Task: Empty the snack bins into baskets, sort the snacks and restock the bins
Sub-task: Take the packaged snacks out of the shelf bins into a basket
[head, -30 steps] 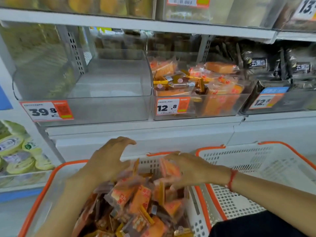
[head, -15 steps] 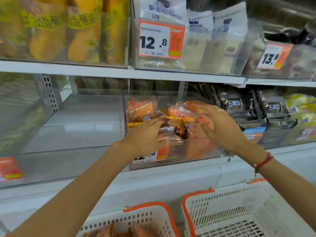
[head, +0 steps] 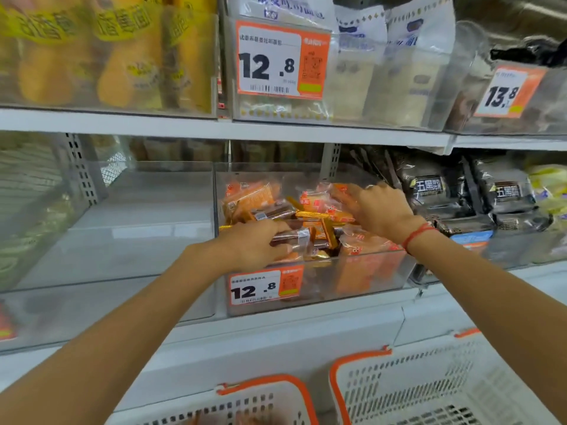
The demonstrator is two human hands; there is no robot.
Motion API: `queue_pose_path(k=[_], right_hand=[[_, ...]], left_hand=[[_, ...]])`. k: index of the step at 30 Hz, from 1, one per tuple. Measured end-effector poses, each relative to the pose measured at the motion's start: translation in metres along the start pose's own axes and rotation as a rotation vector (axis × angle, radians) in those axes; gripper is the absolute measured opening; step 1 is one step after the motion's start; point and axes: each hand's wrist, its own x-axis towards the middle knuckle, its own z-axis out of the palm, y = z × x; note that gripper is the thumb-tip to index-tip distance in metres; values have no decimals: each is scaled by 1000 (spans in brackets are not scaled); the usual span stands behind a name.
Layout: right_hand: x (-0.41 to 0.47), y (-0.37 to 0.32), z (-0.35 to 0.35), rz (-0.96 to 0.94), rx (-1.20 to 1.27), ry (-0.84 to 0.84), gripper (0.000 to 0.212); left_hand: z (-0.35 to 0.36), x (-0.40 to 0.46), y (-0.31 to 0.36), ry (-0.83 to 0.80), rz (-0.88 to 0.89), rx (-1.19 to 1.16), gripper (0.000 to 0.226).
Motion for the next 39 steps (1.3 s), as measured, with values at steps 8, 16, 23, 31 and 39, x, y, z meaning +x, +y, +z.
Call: queue_pose_path(k=[8,16,23,31,39], right_hand=[[-40,12,-42,-52,1,259,64],[-104,0,-110,-262,-22,506,76],[-175,-42,-153,-352,211,506,60],[-199,-143,-93,-518,526,-470,43],[-184,-154,-73,-573,614,-417,37]], left_hand=[[-29,-48,34,565,-5,160,29],[-41,-146,22,474,-22,-96,21],[-34,-205,-1,169,-30,-100,33],[39,-217,-25,-204,-182,87,17],[48,-189,-39,383,-156,-2,37]])
